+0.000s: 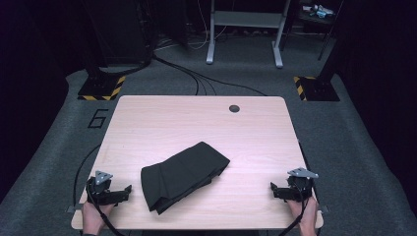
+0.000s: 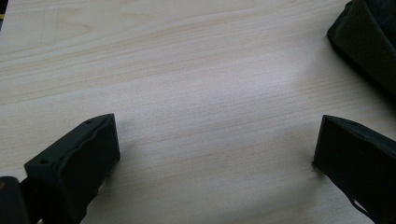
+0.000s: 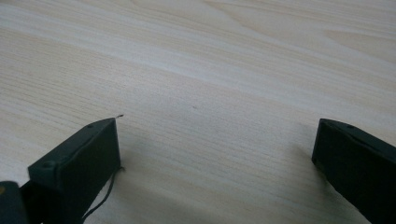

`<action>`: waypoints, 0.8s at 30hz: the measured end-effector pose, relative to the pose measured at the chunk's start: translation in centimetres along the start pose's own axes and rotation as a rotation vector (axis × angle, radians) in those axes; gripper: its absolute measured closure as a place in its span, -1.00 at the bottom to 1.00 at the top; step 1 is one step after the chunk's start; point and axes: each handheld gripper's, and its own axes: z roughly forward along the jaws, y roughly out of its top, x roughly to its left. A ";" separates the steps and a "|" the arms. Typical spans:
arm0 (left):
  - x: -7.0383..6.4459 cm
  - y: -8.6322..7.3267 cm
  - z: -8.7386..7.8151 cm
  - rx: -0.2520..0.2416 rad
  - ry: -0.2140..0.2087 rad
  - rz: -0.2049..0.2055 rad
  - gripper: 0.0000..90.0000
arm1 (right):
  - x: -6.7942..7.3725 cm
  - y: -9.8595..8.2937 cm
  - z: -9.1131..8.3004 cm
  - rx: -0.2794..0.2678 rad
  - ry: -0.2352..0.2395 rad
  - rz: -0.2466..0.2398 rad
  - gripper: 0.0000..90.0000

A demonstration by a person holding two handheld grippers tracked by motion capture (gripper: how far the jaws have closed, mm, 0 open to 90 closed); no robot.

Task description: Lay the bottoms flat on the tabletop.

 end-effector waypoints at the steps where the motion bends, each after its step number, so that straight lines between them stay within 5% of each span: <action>1: 0.0 0.0 0.0 0.002 -0.003 -0.002 -1.00 | 0.0 0.0 0.0 -0.001 -0.001 0.002 -0.98; 6: -0.1 0.0 -0.2 0.013 -0.015 0.012 -1.00 | 0.0 0.0 0.0 0.000 -0.003 0.001 -0.98; 11: -0.2 0.1 -0.9 -0.017 -0.042 -0.036 -1.00 | -0.1 0.1 0.0 0.000 -0.006 0.006 -0.98; 15: -0.8 0.6 -1.8 -0.046 -0.042 -0.033 -1.00 | 0.0 0.1 0.0 0.003 -0.007 0.009 -0.98; 24: -3.1 2.6 -3.1 -0.071 -0.110 0.016 -1.00 | -0.1 0.0 0.0 0.000 -0.013 0.014 -0.98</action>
